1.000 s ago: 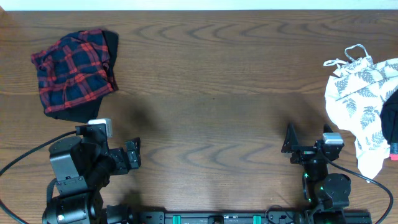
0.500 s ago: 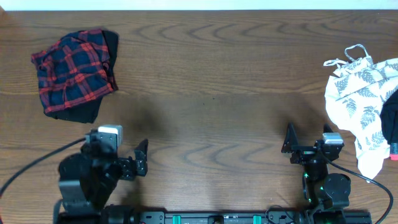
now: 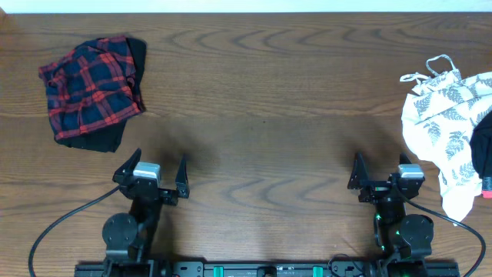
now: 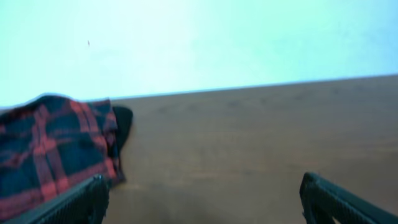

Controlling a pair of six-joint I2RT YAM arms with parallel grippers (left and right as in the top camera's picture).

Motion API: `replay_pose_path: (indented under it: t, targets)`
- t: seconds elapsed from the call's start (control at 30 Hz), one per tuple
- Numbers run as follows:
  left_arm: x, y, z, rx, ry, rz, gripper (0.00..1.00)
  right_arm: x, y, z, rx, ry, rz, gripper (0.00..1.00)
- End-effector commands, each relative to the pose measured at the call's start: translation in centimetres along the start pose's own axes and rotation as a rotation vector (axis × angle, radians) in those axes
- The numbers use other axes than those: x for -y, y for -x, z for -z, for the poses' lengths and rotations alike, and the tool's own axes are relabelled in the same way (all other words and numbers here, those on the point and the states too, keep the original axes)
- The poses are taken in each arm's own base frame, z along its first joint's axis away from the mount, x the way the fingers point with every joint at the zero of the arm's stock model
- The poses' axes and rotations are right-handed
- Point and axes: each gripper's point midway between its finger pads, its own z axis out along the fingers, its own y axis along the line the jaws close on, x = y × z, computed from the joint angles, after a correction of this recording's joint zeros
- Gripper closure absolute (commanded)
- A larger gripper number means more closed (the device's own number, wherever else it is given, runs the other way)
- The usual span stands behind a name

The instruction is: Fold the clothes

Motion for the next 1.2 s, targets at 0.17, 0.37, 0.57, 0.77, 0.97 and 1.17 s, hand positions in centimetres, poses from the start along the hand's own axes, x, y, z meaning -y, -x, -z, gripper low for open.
replay_pose_path:
  t: [0.17, 0.37, 0.57, 0.77, 0.97, 1.17]
  targets:
    - [-0.1, 0.0, -0.2, 0.121, 0.015, -0.066, 0.02, 0.0, -0.1, 0.0, 0.001, 0.000, 0.010, 0.01]
    - [0.0, -2.2, -0.4, 0.030, 0.004, -0.054, 0.02, 0.0, -0.1, 0.0, 0.001, 0.000, 0.010, 0.01]
    - [0.0, -4.8, -0.4, -0.079, 0.002, -0.041, 0.02, 0.1, -0.1, 0.0, 0.001, -0.001, 0.010, 0.01]
    - [0.0, -5.0, -0.4, -0.085, 0.002, -0.041, 0.02, 0.0, -0.1, 0.0, 0.001, 0.000, 0.010, 0.01]
    - [0.0, -5.0, -0.4, -0.085, 0.002, -0.041, 0.02, 0.0, -0.1, 0.0, 0.001, 0.000, 0.010, 0.01]
    - [0.0, -5.0, -0.4, -0.085, 0.002, -0.040, 0.02, 0.0, -0.1, 0.0, 0.001, 0.000, 0.010, 0.01]
